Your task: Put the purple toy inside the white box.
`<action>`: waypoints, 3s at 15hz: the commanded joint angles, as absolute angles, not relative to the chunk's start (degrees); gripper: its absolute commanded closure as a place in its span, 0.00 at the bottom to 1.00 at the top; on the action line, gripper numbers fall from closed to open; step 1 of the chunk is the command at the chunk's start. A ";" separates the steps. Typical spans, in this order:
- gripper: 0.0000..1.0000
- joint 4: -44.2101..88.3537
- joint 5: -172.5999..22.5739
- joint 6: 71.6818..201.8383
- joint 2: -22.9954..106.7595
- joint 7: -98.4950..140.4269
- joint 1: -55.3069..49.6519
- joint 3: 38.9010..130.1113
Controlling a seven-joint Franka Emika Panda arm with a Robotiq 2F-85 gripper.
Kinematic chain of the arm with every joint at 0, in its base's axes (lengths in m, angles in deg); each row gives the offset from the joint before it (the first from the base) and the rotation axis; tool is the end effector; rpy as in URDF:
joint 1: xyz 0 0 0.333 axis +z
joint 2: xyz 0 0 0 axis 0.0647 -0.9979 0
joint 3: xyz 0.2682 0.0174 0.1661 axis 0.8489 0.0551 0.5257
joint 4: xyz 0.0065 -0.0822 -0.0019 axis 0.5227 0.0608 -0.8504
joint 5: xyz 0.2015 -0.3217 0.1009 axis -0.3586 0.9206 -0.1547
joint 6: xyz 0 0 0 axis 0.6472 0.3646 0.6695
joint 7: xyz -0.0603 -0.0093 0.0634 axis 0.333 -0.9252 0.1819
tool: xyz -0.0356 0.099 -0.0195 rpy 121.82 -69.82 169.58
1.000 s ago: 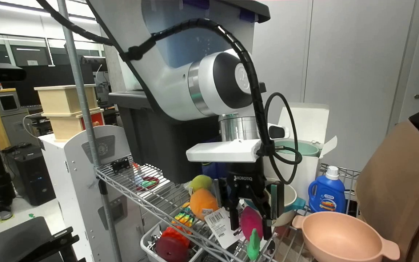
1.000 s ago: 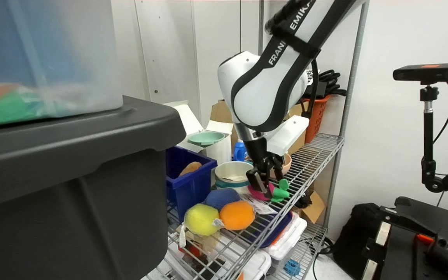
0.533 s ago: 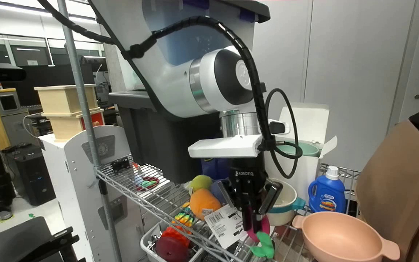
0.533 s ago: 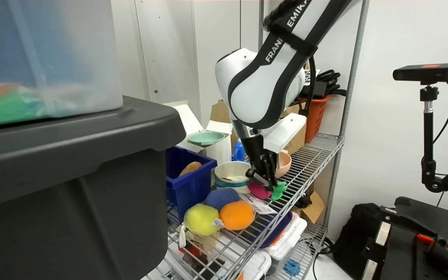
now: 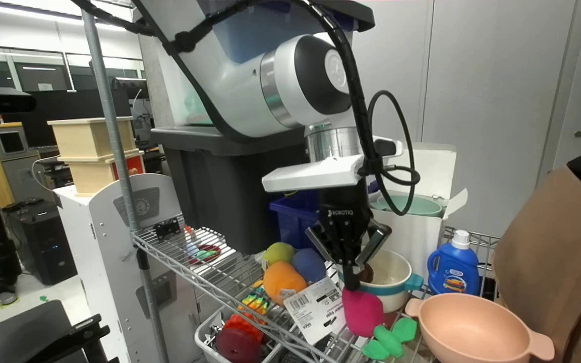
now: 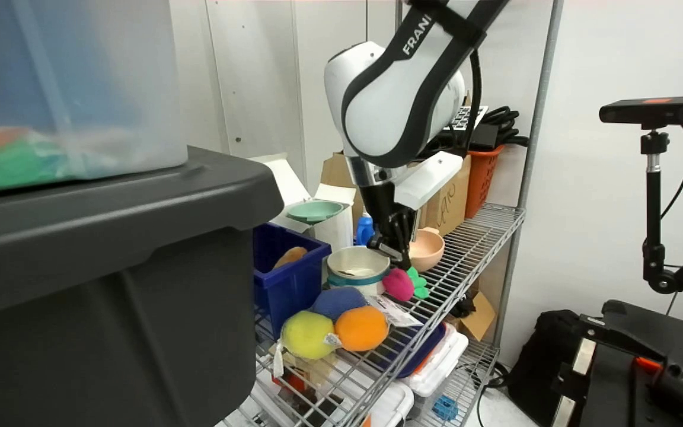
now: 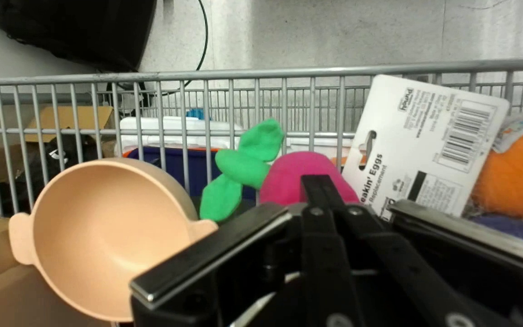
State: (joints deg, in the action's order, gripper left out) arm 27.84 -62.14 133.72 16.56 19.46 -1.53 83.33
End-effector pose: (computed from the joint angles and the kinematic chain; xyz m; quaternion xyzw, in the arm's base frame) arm 0.6534 -0.0354 0.1566 0.9889 0.0294 -0.0698 0.1282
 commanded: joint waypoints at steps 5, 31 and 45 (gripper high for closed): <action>0.72 32.20 -63.96 132.93 23.91 21.76 -1.73 84.73; 0.00 21.44 -60.64 132.46 10.96 42.82 -5.19 84.96; 0.30 19.86 -61.61 132.18 7.38 42.95 -5.49 85.45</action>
State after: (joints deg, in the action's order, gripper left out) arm 21.55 -61.31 133.69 8.17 42.11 -4.54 84.47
